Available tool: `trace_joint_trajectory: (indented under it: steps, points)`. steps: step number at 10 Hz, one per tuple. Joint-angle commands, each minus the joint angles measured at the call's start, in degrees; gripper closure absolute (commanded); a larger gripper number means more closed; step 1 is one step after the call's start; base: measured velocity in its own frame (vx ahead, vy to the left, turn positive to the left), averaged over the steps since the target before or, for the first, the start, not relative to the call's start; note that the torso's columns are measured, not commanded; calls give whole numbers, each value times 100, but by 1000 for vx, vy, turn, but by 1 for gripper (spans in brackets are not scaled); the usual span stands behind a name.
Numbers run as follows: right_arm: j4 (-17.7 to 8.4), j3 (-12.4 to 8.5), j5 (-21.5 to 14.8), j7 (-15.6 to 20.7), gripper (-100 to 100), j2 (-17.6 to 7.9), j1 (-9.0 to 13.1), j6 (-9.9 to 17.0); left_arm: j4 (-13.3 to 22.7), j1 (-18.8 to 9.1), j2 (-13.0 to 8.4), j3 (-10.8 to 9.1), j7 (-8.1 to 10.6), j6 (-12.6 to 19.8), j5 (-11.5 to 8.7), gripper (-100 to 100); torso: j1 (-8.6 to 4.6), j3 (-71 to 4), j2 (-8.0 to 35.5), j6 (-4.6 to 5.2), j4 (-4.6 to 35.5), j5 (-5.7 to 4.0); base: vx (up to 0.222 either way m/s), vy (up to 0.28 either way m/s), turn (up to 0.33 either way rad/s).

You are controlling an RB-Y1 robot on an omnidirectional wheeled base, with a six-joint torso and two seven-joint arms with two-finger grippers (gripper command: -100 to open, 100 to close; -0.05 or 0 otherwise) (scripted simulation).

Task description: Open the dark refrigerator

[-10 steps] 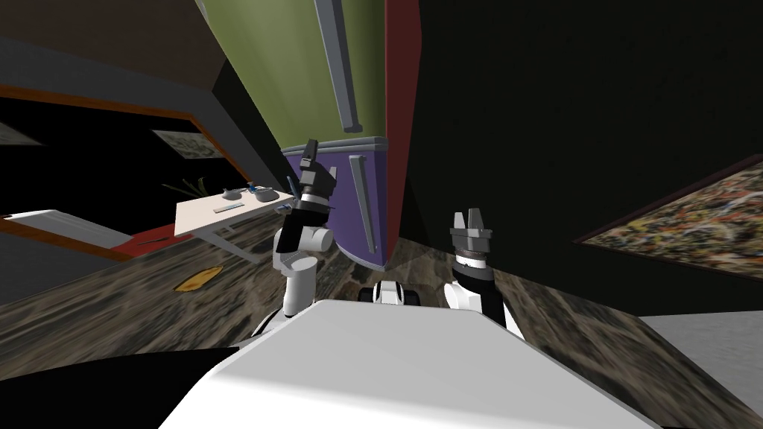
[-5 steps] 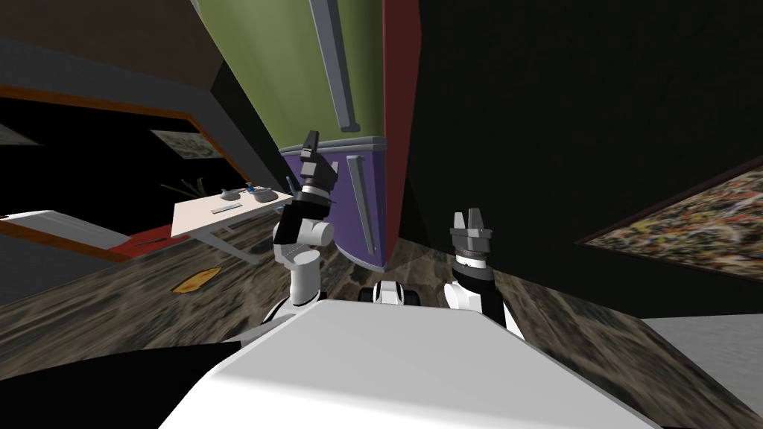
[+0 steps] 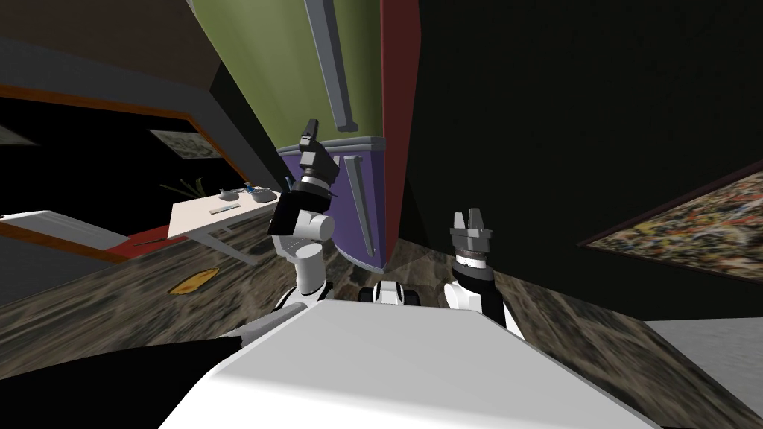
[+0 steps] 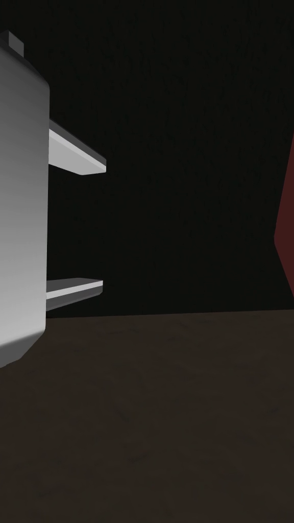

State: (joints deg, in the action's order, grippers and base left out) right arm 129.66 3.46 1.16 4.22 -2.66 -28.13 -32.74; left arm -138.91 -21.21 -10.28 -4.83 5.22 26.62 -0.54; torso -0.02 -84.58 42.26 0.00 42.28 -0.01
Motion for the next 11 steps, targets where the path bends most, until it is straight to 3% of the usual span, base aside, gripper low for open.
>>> trace_joint_trajectory:
  steps: [1,4,7,10,11]
  points:
    - [0,0,0,0,0,0,0,0,5,-268,128,-10,-4,390,-19,-100,3,2,3,-1,0,1,23,-12,0]
    - [0,0,0,0,0,0,0,0,-13,-576,341,-23,-8,789,-44,-100,-4,-3,-2,6,-3,-3,21,-9,4]
    - [0,0,0,0,0,0,0,0,-29,-938,813,-39,-13,1258,-73,-100,-10,-8,-11,5,-6,-4,27,-14,0]
    - [0,0,0,0,0,0,0,0,-37,-1101,1295,-46,-15,1469,-86,-100,-20,-13,-18,16,-15,-9,17,-5,4]
    - [0,0,0,0,0,0,0,0,-27,-1093,1199,-63,-19,1409,-76,-100,-25,-14,-21,17,-16,-11,0,0,0]
